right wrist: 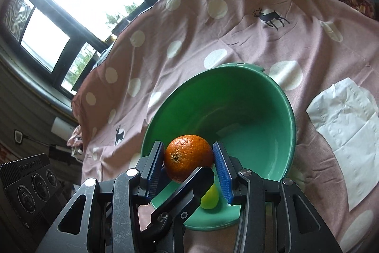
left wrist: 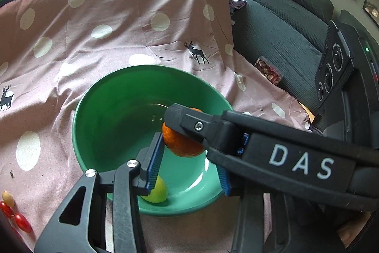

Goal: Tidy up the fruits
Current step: 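Carry the orange with the right gripper over the green bowl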

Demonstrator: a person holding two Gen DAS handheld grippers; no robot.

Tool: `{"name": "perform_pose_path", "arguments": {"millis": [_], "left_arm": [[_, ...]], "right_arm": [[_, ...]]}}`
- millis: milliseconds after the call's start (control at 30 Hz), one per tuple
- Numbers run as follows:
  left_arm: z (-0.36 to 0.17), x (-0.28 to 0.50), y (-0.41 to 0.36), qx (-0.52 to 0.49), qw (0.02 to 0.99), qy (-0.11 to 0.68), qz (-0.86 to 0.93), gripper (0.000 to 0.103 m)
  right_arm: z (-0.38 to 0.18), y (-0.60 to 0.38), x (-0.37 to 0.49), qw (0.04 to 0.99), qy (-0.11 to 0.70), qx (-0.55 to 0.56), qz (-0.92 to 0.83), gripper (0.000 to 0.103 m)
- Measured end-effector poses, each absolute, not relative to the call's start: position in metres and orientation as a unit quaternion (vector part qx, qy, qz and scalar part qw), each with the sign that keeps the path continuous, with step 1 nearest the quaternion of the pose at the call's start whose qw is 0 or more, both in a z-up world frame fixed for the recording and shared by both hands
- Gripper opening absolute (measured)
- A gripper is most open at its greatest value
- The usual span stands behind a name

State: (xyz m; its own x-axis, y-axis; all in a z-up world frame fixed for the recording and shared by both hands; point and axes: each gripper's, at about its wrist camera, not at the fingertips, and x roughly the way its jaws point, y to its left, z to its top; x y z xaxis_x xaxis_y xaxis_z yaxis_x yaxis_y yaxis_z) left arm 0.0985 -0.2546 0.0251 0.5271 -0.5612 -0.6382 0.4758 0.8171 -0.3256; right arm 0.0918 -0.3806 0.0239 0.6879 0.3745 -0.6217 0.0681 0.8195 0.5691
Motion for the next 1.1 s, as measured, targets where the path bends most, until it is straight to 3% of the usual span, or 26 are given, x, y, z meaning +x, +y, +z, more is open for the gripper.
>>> {"name": "perform_pose_path", "arguments": {"millis": [1100], "left_arm": [[0.003, 0.109, -0.263, -0.074, 0.845, 0.419, -0.324, 0.041]], "right_arm": [[0.009, -0.387, 0.099, 0.858, 0.42, 0.292, 0.042, 0.046]]}}
